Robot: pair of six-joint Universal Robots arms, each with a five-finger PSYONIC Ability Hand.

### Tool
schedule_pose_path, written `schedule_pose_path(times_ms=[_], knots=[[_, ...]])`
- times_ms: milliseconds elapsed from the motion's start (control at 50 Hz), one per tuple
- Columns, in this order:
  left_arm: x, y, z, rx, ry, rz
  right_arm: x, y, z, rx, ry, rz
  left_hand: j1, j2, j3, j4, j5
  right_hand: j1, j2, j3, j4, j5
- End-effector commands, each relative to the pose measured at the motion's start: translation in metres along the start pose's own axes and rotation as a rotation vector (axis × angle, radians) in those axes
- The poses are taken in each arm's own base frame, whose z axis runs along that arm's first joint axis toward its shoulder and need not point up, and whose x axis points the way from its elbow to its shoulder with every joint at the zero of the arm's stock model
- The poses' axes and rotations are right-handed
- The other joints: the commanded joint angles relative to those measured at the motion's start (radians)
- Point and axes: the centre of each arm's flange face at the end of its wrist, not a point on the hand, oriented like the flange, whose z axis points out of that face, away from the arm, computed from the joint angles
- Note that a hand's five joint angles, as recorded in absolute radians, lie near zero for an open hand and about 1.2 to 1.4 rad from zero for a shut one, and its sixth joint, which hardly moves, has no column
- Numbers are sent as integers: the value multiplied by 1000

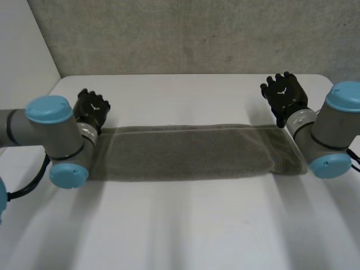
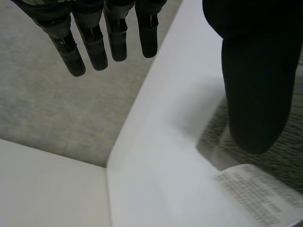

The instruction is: Fold the towel.

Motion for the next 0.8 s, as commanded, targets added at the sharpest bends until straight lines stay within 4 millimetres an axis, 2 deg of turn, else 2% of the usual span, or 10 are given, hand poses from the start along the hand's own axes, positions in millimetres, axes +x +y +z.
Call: schedule_pose_path(times_ms=[20, 80, 140, 180, 300, 440, 520, 640, 760, 800], knots=[[-32, -18, -18, 31, -46, -23, 19, -26, -40, -19, -11, 19, 33, 37, 37, 36, 41, -58, -68, -66, -83, -61], [-38, -20, -31, 29, -39, -38, 20, -31, -59, -54, -39, 51, 39, 43, 43, 41, 47, -22, -32, -30, -47, -25], [-39, -20, -39, 29, -31, -57, 18, -29, -68, -88, -65, 79, 42, 46, 46, 44, 50, 55, 45, 47, 30, 52], [-39, -22, -55, 39, 2, -108, 15, -20, -83, -180, -117, 162, 45, 49, 49, 47, 53, 143, 133, 135, 118, 140], [-33, -23, -79, 53, 74, -242, 11, 6, -103, -324, -225, 356, 42, 46, 46, 44, 50, 167, 157, 158, 142, 164], [-23, -17, -91, 32, 126, -371, 12, 25, -105, -353, -245, 415, 42, 46, 46, 44, 50, 167, 157, 158, 142, 164], [-20, -13, -93, 15, 137, -423, 12, 36, -99, -341, -222, 421, 42, 46, 46, 44, 50, 193, 183, 185, 168, 190], [-21, -13, -96, 12, 137, -454, 6, 57, -89, -358, -206, 425, 36, 40, 40, 39, 44, 278, 268, 270, 253, 275], [-21, -14, -97, 19, 136, -455, 3, 65, -84, -371, -210, 432, 33, 37, 37, 36, 41, 337, 327, 329, 312, 334], [-20, -15, -98, 25, 136, -455, 0, 70, -82, -380, -215, 434, 30, 34, 34, 33, 38, 445, 435, 437, 420, 442]])
